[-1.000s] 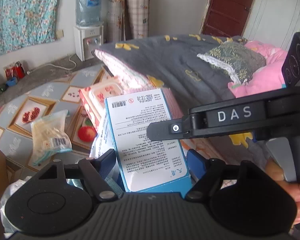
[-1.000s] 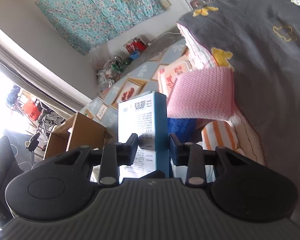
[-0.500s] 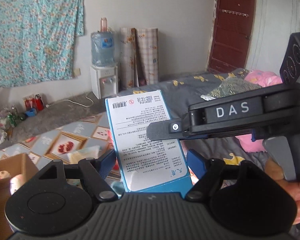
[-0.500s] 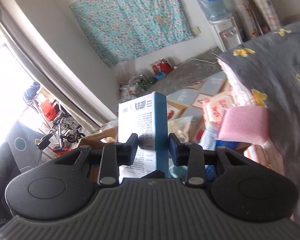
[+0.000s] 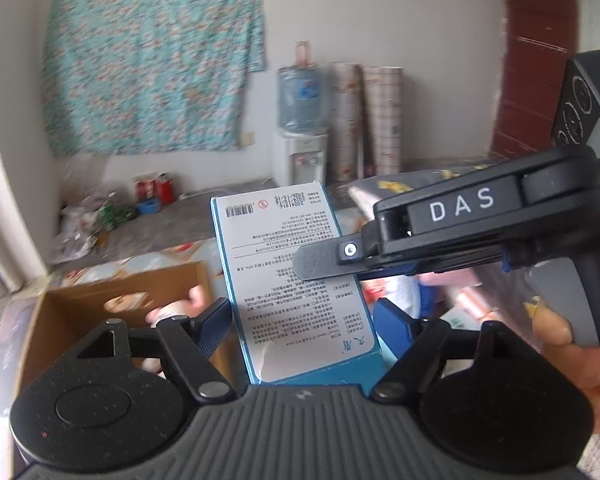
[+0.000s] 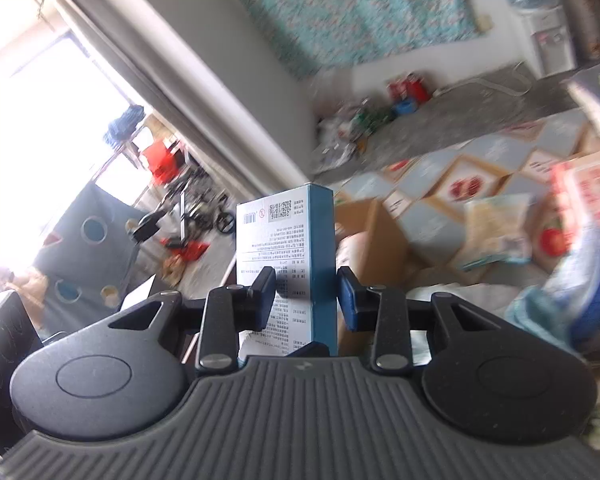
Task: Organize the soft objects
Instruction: 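Lift the medicine box with the right gripper over the cardboard box, then lower the medicine box into the cardboard box and open the right gripper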
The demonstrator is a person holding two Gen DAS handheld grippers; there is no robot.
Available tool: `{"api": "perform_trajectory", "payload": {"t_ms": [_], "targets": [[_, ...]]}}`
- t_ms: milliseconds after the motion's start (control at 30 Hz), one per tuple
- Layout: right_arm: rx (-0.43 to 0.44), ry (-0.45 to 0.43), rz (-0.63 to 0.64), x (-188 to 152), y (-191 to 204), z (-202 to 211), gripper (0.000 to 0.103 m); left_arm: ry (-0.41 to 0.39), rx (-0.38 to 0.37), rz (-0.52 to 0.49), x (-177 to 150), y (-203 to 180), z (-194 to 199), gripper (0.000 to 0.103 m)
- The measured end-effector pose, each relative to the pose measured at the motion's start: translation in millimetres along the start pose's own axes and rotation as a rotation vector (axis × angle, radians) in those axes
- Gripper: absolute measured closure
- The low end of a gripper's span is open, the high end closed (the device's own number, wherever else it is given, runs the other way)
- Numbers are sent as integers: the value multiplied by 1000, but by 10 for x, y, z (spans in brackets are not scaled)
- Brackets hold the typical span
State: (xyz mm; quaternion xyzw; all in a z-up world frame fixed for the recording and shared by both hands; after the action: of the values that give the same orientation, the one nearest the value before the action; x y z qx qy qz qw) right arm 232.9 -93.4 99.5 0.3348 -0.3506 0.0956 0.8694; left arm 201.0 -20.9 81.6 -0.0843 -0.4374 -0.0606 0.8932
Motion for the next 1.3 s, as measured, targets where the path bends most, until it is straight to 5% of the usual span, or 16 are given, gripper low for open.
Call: {"api": "perform_trajectory", "payload": {"t_ms": [333, 700, 867, 1300], "targets": [[99, 259, 2, -86, 649, -1707, 71, 160, 204, 142, -163, 1500, -342, 27], [13, 379, -20, 142, 187, -3043, 69, 297, 228, 210, -175, 2458, -1372, 27], [-66, 353, 24, 282, -56, -3283, 69, 358, 270, 213, -284, 2672, -1768, 27], [-1, 260, 84, 434, -112, -2872, 69, 445, 317, 403, -485, 2957, -1963, 28]]}}
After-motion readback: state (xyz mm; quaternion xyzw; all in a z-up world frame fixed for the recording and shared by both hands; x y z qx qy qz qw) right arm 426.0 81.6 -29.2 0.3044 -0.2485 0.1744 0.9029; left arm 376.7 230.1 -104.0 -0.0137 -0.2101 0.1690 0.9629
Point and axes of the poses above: each gripper's, at about its wrist camera, not at the fingertips, and z roughly against the way its jaws point, y to its left, x to its top, the point moved 5 cm from there along -z, roughly the way its jaws point, and after that the axes turned 7 degrees about z, right-handed, at the moved point
